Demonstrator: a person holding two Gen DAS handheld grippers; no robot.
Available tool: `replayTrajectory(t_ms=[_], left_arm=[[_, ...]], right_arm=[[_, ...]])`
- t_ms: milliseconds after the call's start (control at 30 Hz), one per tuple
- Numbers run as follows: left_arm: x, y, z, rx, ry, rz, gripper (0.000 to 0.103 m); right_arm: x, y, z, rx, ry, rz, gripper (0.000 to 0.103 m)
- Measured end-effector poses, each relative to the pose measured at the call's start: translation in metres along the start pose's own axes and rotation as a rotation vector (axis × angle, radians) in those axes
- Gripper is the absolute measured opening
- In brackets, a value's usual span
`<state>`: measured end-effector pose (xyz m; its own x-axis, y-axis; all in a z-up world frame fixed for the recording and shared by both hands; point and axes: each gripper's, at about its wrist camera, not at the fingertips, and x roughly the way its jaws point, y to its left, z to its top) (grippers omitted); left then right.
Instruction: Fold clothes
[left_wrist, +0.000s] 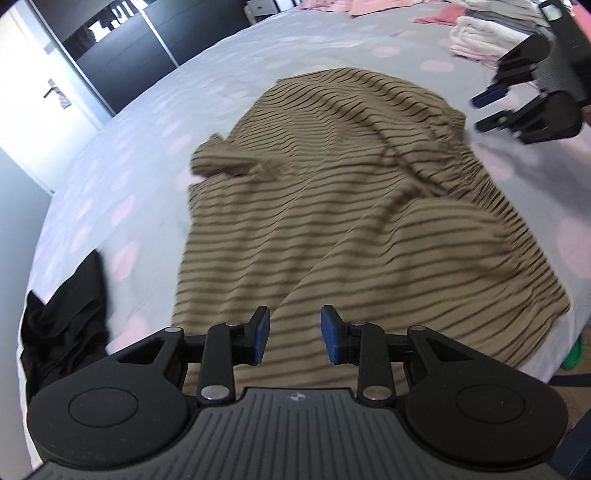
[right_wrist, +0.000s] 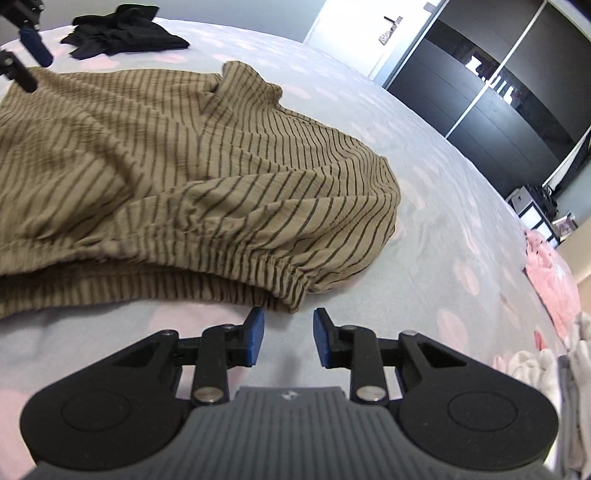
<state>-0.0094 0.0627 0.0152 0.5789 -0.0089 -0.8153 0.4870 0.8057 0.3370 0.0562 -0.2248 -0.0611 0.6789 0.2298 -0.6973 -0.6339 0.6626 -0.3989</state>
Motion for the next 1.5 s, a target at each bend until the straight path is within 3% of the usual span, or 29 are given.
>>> replayTrajectory(t_ms=[133,300,467,567,800,967,1100,1300,1367,1433,1500], left_arm=[[0.007,-0.008,0.010,0.016,0.006,-0.027,0.028],[0.012,-0.018,0.015,0.054,0.016,-0.055,0.028],[0.021,-0.024,0.015,0.076,0.048,-0.073,0.028],[0.027,-0.028,0.016,0.101,0.068,-0.080,0.028],[0.029,-0.025,0.014,0.080,0.063,-0.067,0.028],[0.028,-0.012,0.004,0.024,0.075,-0.045,0.028],[0.028,0.005,-0.011,-0.032,0.086,-0.016,0.029],[0.027,0.028,-0.039,-0.082,0.107,0.015,0.029],[0.023,0.034,-0.049,-0.097,0.090,0.014,0.031],[0.020,0.036,-0.058,-0.095,0.076,0.010,0.038],[0.015,0.037,-0.068,-0.068,0.074,0.012,0.039]], right_arm=[[0.018,-0.007,0.003,0.069,0.008,0.014,0.031],[0.023,-0.019,0.006,0.160,0.032,0.036,0.005],[0.021,-0.028,-0.007,0.210,0.135,0.002,0.004],[0.023,-0.031,-0.014,0.234,0.137,0.010,0.003],[0.013,-0.027,-0.012,0.212,0.154,-0.010,0.006],[-0.018,-0.007,-0.005,0.159,0.083,0.000,0.007],[-0.045,0.020,0.000,0.091,0.033,0.060,0.008],[-0.070,0.066,0.017,-0.004,0.002,0.167,0.018],[-0.079,0.080,0.024,-0.031,-0.017,0.204,0.026],[-0.087,0.093,0.029,-0.049,-0.037,0.240,0.028],[-0.094,0.107,0.034,-0.067,-0.055,0.282,0.030]])
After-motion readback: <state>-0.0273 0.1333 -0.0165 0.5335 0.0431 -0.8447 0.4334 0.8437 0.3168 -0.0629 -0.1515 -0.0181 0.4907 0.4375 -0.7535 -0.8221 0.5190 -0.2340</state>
